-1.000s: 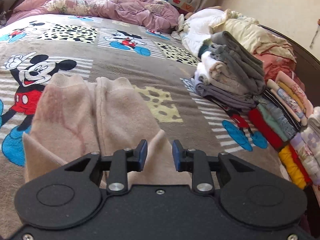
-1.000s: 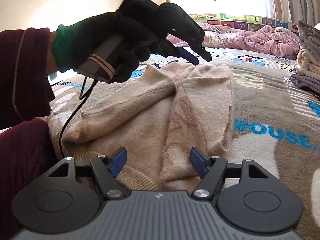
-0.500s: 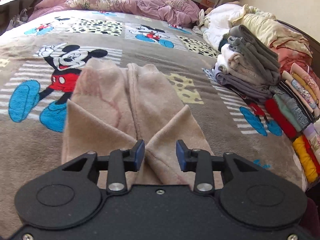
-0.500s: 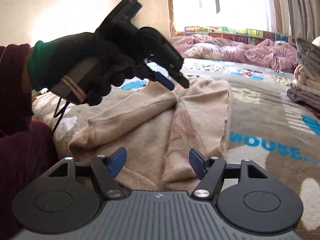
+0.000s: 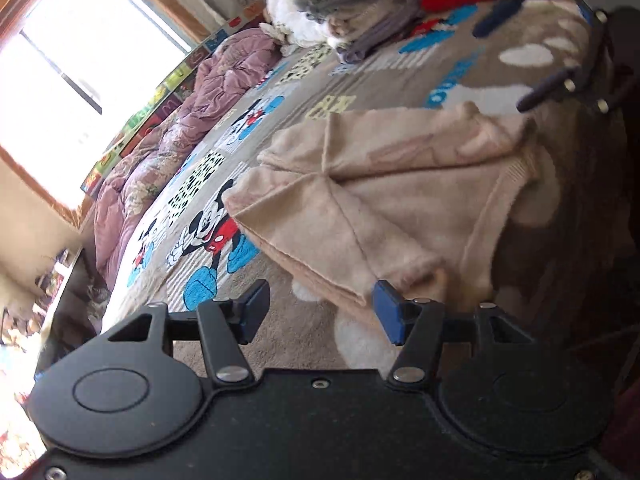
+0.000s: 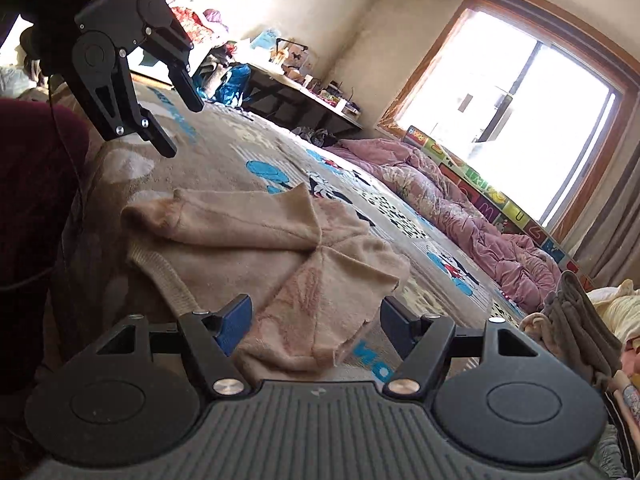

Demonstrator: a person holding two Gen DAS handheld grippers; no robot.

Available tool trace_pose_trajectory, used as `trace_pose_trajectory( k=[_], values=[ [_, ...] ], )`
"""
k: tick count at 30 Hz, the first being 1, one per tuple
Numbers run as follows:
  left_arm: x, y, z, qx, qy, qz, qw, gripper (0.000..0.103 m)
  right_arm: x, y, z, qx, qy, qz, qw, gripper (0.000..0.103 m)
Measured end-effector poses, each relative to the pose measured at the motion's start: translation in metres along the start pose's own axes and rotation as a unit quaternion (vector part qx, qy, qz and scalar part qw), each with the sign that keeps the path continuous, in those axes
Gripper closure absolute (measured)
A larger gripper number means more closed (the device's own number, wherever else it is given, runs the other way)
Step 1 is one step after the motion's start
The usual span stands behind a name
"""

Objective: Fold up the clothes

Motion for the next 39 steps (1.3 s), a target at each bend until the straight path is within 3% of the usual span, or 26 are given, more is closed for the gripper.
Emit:
trace_pose_trajectory(
  k=[3,8,11,15,19,22,26,32,35,39],
  values=[
    [0.009,0.006,0.03,-0.003,0.08,-0.009,0.9967,0.043,0.015,0.007,-0.014,-0.019,-0.064,-0.038,0.997,0.032],
    [0.017,0.019,0.068,-0.028,0.185,-0.02,0.9821,0.041,0.039,0.029,-0.037,-0.037,-0.153,-0.1,0.983,0.032],
    [0.026,0.027,0.082,-0.053,0.252,-0.021,0.9661,0.039,0.046,0.038,-0.04,-0.039,-0.162,-0.106,0.98,0.032],
    [0.035,0.028,0.084,-0.065,0.286,-0.015,0.9559,0.034,0.047,0.041,-0.036,-0.036,-0.15,-0.089,0.984,0.03],
    [0.039,0.033,0.077,-0.068,0.274,0.0,0.9592,0.032,0.045,0.041,-0.036,-0.023,-0.15,-0.061,0.987,0.029],
    [0.048,0.029,0.08,-0.059,0.304,0.003,0.9507,0.033,0.042,0.039,-0.037,-0.019,-0.163,-0.041,0.986,0.03],
    [0.062,0.034,0.074,-0.07,0.305,-0.004,0.9498,0.033,0.049,0.038,-0.033,-0.021,-0.15,-0.04,0.988,0.03],
    [0.049,0.043,0.073,-0.077,0.285,0.067,0.9531,0.029,0.04,0.044,-0.027,-0.005,-0.15,-0.006,0.989,0.031],
    [0.044,0.036,0.064,-0.08,0.262,0.099,0.9566,0.032,0.033,0.031,-0.018,-0.004,-0.147,0.033,0.989,0.041],
    [0.037,0.03,0.055,-0.079,0.245,0.131,0.9575,0.035,0.032,0.032,-0.014,-0.009,-0.167,0.043,0.985,0.041]
  ],
)
Point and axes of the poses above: each gripper's, at about its wrist camera, not at the fingertips, and y roughly the way its jaws point, z to its right, x to its underside, the point moved 5 cm from there along y, roughly the way its jaws point, and after that the axes turned 2 degrees about x, right-handed, at the moved point
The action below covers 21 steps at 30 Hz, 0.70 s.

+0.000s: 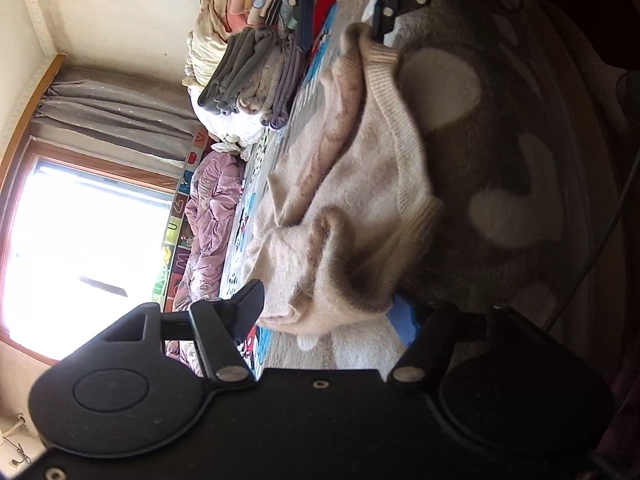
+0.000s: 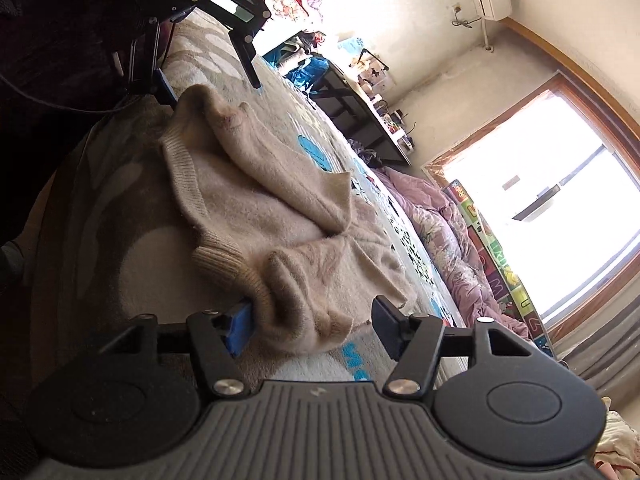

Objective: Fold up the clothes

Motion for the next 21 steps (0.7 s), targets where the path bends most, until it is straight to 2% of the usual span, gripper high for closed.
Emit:
trace_pose_trajectory(
  k=[2,5,9,10,12,13,14,15,16,21],
  values=[
    [0.0,-0.003,-0.006,-0.006,-0.002,0.012,0.9999,0.035,0.003,-0.002,0.0,-0.005,-0.02,-0.001,1.0,0.041],
    [0.006,0.001,-0.004,-0.001,0.023,0.027,0.9994,0.036,0.01,-0.003,0.003,-0.007,-0.03,0.003,1.0,0.041],
    [0.005,0.03,-0.005,-0.01,0.051,0.044,0.9976,0.038,0.013,0.022,0.0,-0.017,-0.031,-0.002,0.999,0.041],
    [0.005,0.034,-0.006,-0.002,0.049,0.044,0.9978,0.038,0.014,0.029,0.0,-0.019,-0.024,-0.006,1.0,0.041],
    [0.005,0.04,-0.004,0.003,0.057,0.042,0.9975,0.039,0.013,0.036,-0.001,-0.025,-0.014,-0.009,1.0,0.051],
    [0.006,0.043,-0.003,0.002,0.064,0.041,0.9971,0.039,0.012,0.038,-0.002,-0.031,-0.01,-0.01,0.999,0.053],
    [0.006,0.045,-0.001,0.005,0.066,0.038,0.9971,0.046,0.01,0.04,-0.003,-0.039,-0.005,-0.013,0.999,0.056],
    [0.006,0.046,-0.001,0.014,0.057,0.03,0.9978,0.068,0.009,0.04,-0.003,-0.048,0.001,-0.016,0.999,0.062],
    [0.006,0.047,-0.001,0.02,0.048,0.024,0.9984,0.079,0.007,0.04,-0.001,-0.054,0.01,-0.019,0.998,0.064],
    [-0.001,0.035,-0.007,0.018,0.009,0.008,0.9998,0.083,-0.006,0.021,0.005,-0.066,0.041,-0.01,0.997,0.071]
  ],
)
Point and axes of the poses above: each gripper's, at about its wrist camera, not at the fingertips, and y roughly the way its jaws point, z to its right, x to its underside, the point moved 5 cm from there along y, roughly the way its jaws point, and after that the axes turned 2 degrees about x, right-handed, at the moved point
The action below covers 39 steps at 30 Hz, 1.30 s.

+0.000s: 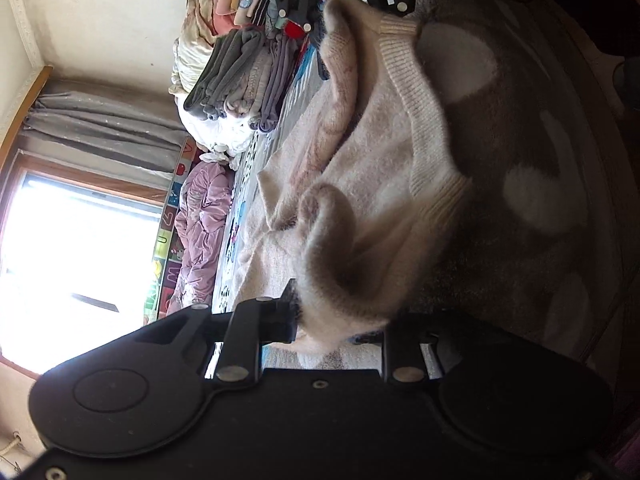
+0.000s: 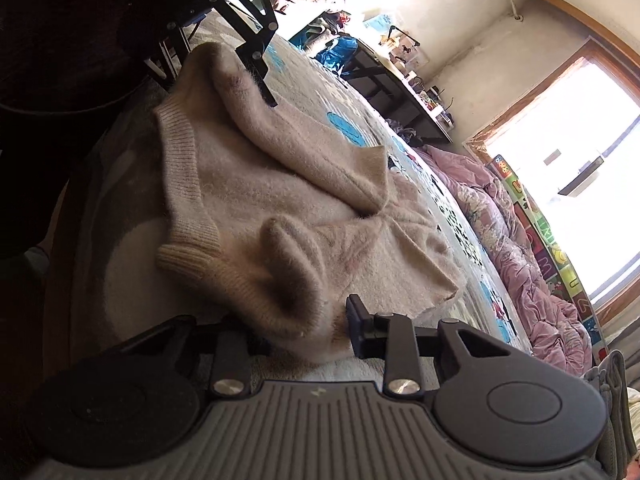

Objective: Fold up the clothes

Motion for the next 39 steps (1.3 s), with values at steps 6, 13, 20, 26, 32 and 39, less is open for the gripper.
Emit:
trace_pose_trajectory(
  k=[6,13,20,26,32,39],
  values=[
    [-0.021,-0.059,-0.006,0.026,-0.01,0.038,0.9989,0.083,-0.015,-0.062,-0.014,-0.036,-0.006,0.031,0.999,0.071],
    [-0.023,-0.094,-0.074,0.12,-0.165,0.072,0.9763,0.081,-0.037,-0.113,0.038,-0.084,0.116,0.069,0.987,0.071],
    [0.014,-0.05,-0.15,0.15,-0.405,0.121,0.8937,0.079,-0.019,-0.078,0.131,-0.095,0.329,0.112,0.933,0.07],
    [0.047,0.007,-0.184,0.168,-0.577,0.165,0.782,0.079,0.019,-0.028,0.178,-0.144,0.511,0.133,0.837,0.07],
    [0.071,0.053,-0.21,0.164,-0.669,0.188,0.7001,0.081,0.06,0.028,0.219,-0.168,0.64,0.15,0.735,0.073],
    [0.131,0.123,-0.213,0.184,-0.78,0.133,0.5829,0.082,0.096,0.111,0.26,-0.169,0.725,0.154,0.649,0.075]
  ],
)
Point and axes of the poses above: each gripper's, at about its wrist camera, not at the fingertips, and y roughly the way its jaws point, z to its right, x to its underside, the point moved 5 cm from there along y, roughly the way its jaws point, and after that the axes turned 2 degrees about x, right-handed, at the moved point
